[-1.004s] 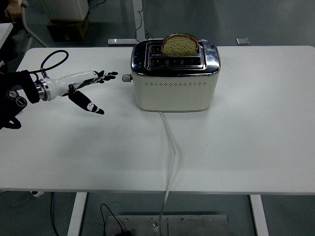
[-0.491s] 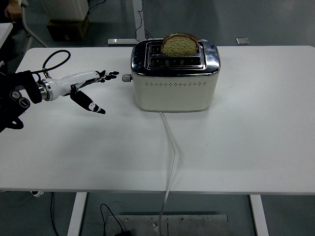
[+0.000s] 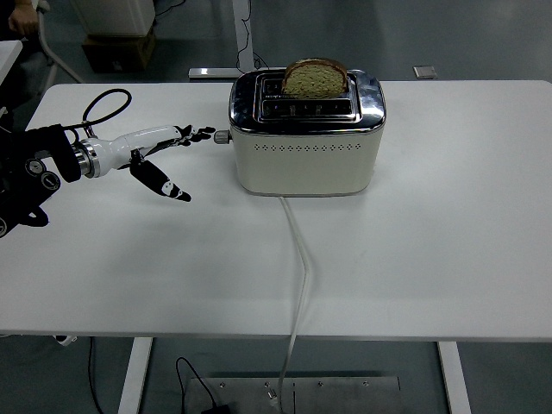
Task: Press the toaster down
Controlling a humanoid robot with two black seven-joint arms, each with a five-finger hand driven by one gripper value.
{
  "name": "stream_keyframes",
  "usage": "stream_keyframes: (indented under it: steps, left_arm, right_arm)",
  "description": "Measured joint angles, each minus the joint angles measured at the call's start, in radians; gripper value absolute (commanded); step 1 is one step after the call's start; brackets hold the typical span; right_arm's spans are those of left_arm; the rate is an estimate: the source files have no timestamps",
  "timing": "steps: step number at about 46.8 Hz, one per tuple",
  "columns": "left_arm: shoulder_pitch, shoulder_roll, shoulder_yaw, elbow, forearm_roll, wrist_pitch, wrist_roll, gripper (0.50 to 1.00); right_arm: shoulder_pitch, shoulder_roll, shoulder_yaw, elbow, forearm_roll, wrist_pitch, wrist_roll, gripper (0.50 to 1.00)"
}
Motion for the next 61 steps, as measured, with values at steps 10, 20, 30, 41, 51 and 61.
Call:
stream_keyframes:
  steps: [10,20,30,41,51,61]
  left_arm:
    - [0.0,-0.015,0.01,0.003,-0.002,0.001,0.0,1.0]
    - [0.001,-0.023,0.017,0.005,-0.006,0.001,0.0,1.0]
    - [0.008,-0.025,0.024,0.01,-0.007,0.002,0.0,1.0]
    - [0.016,-0.025,0.024,0.012,-0.007,0.002,0.001,1.0]
    - [0.02,-0.026,0.025,0.031,-0.009,0.002,0.013,1.0]
    - [0.029,-0.038,0.025,0.042,-0.01,0.002,0.014,1.0]
  right_arm:
    - [0.0,0.0,0.0,0.0,0.0,0.0,0.0,0.998]
    - [0.0,0.0,0.0,0.0,0.0,0.0,0.0,0.998]
    - [0.0,0.0,0.0,0.0,0.0,0.0,0.0,0.998]
    - [0.0,0.0,0.0,0.0,0.0,0.0,0.0,0.998]
    - [0.0,0.0,0.0,0.0,0.0,0.0,0.0,0.998]
    - [0.0,0.0,0.0,0.0,0.0,0.0,0.0,0.998]
